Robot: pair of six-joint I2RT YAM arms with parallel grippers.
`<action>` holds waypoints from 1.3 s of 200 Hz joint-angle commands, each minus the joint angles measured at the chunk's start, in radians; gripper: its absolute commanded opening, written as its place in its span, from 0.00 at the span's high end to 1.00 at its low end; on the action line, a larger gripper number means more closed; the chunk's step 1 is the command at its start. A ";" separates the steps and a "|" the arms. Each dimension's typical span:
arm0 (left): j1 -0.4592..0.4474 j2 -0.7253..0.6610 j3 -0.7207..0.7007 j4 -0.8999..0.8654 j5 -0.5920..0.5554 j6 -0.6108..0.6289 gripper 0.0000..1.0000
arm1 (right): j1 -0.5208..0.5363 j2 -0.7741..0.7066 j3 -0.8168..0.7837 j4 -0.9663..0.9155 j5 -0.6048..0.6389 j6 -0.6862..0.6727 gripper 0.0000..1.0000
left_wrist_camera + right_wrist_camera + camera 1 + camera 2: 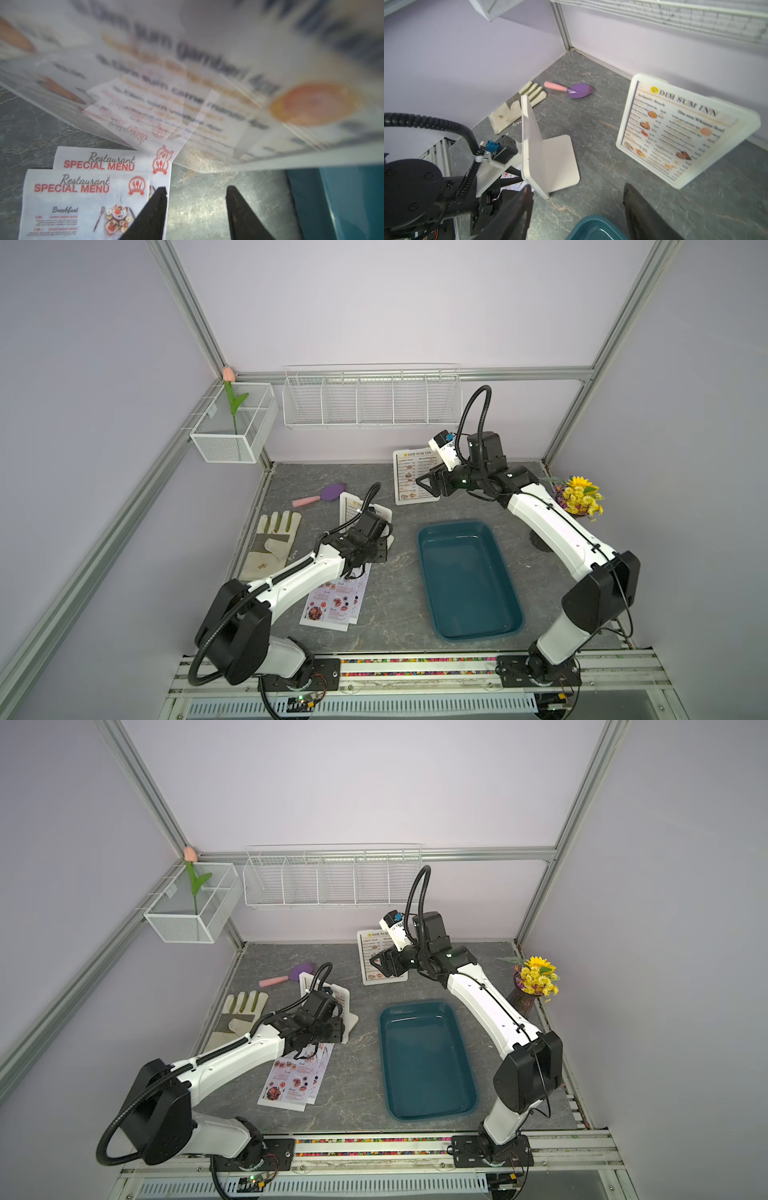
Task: Replace the menus in the menu holders
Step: Adjust the menu holder at the center of the board.
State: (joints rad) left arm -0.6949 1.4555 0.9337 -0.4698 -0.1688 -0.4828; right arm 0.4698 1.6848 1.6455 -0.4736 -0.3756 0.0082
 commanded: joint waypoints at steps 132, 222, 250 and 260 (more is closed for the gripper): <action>0.089 0.203 0.091 0.184 -0.154 0.033 0.51 | -0.013 -0.071 -0.109 0.017 0.059 0.044 0.28; 0.120 0.298 0.138 0.226 -0.168 0.066 0.51 | -0.013 -0.084 -0.124 0.010 0.054 0.044 0.28; 0.120 0.330 0.164 0.235 -0.136 0.069 0.51 | -0.013 -0.083 -0.132 0.011 0.056 0.043 0.28; 0.120 0.344 0.173 0.238 -0.125 0.063 0.51 | -0.012 -0.083 -0.133 0.010 0.055 0.045 0.28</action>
State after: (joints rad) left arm -0.5804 1.7649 1.0637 -0.2577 -0.3138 -0.4232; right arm 0.4595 1.6367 1.5284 -0.4706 -0.3141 0.0456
